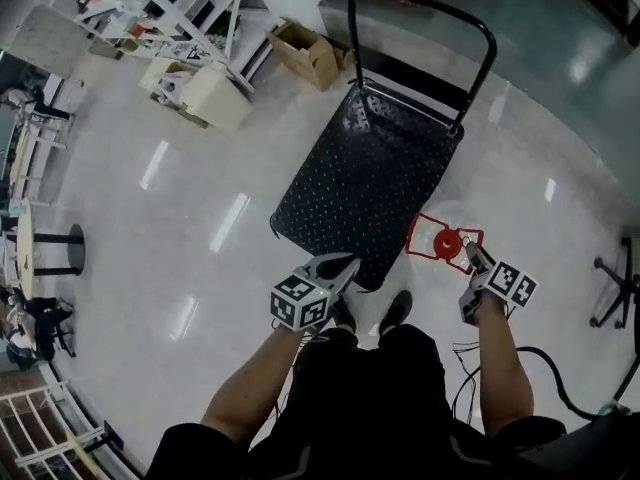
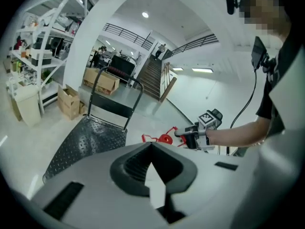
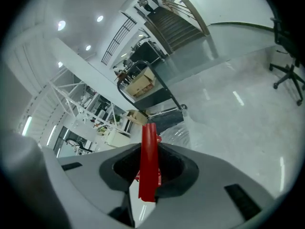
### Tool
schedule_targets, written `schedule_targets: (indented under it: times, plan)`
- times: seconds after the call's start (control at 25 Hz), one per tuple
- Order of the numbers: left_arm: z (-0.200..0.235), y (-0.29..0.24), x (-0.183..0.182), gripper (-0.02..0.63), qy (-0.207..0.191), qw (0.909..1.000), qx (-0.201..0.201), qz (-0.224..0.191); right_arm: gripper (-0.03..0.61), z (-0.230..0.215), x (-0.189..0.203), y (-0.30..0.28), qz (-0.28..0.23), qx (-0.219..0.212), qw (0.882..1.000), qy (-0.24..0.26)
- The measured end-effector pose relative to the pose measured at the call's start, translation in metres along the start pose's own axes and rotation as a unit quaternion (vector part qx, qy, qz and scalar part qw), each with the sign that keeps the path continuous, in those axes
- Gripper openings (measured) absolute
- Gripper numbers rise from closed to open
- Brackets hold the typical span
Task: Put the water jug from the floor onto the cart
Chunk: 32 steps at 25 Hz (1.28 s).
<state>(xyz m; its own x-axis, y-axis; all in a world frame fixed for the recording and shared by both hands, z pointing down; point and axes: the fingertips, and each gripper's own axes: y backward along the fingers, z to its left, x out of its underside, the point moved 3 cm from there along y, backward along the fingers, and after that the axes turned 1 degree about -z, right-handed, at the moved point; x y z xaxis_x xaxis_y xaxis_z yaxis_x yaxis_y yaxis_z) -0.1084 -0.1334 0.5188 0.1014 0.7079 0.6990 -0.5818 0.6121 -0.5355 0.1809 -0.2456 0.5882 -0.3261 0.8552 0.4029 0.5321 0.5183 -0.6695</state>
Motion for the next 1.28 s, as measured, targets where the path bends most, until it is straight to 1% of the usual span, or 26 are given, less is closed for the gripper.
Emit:
schedule_targets:
  times: [0.2, 0.36, 0.52, 0.68, 0.88, 1.0, 1.12, 1.28]
  plan:
    - [0.022, 0.043, -0.011, 0.002, 0.014, 0.9985, -0.029, -0.043, 0.083, 0.087, -0.017, -0.037, 0.004, -0.053, 0.998, 0.024]
    - [0.050, 0.087, -0.018, 0.002, 0.039, 0.9934, -0.065, -0.087, 0.083, 0.155, -0.015, -0.079, 0.023, -0.086, 0.995, 0.040]
    - [0.076, 0.134, -0.021, 0.002, 0.047, 0.9876, -0.095, -0.116, 0.083, 0.210, 0.000, -0.117, 0.041, -0.104, 0.993, 0.048]
    - [0.099, 0.172, -0.014, 0.002, 0.058, 0.9804, -0.121, -0.145, 0.083, 0.256, 0.032, -0.165, 0.072, -0.124, 0.988, 0.055]
    - [0.111, 0.206, -0.007, 0.002, 0.072, 0.9736, -0.145, -0.161, 0.084, 0.306, 0.070, -0.213, 0.114, -0.140, 0.981, 0.064]
    - [0.123, 0.227, 0.004, 0.002, 0.078, 0.9710, -0.156, -0.164, 0.084, 0.327, 0.102, -0.238, 0.135, -0.139, 0.979, 0.068]
    - [0.133, 0.244, 0.019, 0.002, 0.088, 0.9683, -0.165, -0.166, 0.084, 0.332, 0.130, -0.255, 0.151, -0.130, 0.978, 0.067]
    - [0.138, 0.259, 0.031, 0.002, 0.103, 0.9641, -0.175, -0.171, 0.084, 0.329, 0.154, -0.264, 0.168, -0.126, 0.975, 0.072]
